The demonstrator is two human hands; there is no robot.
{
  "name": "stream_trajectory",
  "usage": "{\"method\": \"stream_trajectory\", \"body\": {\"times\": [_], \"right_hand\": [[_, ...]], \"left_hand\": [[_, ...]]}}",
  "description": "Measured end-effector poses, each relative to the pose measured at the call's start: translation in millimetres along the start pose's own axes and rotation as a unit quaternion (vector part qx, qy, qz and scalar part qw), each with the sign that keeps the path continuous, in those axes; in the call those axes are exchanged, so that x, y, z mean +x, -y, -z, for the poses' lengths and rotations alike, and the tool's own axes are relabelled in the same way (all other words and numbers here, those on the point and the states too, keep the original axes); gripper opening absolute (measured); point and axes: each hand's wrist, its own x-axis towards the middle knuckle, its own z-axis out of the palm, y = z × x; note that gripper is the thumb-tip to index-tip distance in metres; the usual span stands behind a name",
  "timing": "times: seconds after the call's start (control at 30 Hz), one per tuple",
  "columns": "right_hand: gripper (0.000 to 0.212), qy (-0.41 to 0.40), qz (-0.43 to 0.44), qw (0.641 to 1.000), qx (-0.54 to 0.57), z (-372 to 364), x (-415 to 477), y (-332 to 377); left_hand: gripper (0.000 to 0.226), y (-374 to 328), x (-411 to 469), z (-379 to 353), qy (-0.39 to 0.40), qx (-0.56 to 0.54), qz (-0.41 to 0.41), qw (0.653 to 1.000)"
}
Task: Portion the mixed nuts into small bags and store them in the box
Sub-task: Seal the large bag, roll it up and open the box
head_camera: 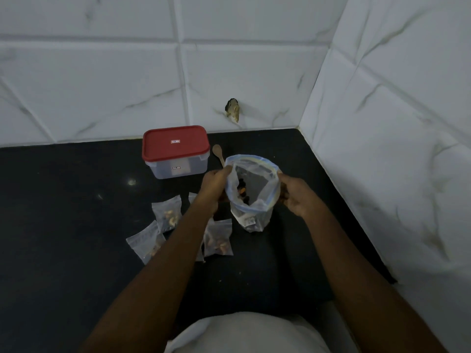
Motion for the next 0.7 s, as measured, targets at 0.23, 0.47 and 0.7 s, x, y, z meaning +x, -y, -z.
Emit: {"method": "stream_trajectory", "body": {"times": [0.23, 0.47, 0.7], "right_hand": [[0.035, 0.104, 0.012, 0.974, -0.201, 33, -5, 27], [0.062, 0.026, -0.013, 0.962, -0.271, 18, 14, 52], [0.05, 0.001, 0.008, 0.965, -0.263, -6, 29, 58]], "left_hand": [[0.019, -16, 17, 18, -0.054, 0.293, -0.208, 0.931], [0.052, -37, 28, 4, 0.084, 0.177, -0.11, 0.974], [0.048, -42, 32, 7, 0.135, 0.069, 0.004, 0.988]]}}
